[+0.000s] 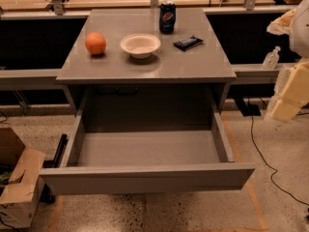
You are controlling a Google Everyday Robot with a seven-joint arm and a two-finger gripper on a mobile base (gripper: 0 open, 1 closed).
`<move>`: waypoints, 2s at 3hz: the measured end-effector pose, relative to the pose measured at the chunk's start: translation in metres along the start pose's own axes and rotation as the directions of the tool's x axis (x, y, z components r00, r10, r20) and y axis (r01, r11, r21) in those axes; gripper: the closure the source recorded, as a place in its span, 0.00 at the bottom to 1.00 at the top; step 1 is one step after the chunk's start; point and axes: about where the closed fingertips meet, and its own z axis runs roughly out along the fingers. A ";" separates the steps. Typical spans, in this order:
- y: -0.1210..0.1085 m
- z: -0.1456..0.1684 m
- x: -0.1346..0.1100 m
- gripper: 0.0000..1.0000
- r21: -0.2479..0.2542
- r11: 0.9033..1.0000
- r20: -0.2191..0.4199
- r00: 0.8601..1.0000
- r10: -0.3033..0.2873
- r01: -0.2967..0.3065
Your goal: Place rxbar blueberry into top drawer
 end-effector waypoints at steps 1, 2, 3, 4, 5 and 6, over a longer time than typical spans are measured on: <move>0.000 0.000 0.000 0.00 0.000 1.000 0.000 1.000 0.000 0.000; -0.015 0.008 -0.003 0.00 0.035 0.999 0.051 0.998 0.025 -0.027; -0.048 0.026 -0.015 0.00 0.094 0.994 0.124 0.991 0.046 -0.058; -0.048 0.026 -0.015 0.00 0.094 0.994 0.125 0.991 0.046 -0.058; -0.067 0.046 -0.034 0.00 0.106 0.992 0.197 0.979 0.050 -0.072; -0.109 0.083 -0.060 0.00 0.132 0.987 0.300 0.953 0.048 -0.092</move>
Offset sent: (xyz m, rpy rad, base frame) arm 0.0537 -0.0048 -0.0073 0.1483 -0.1138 -0.0398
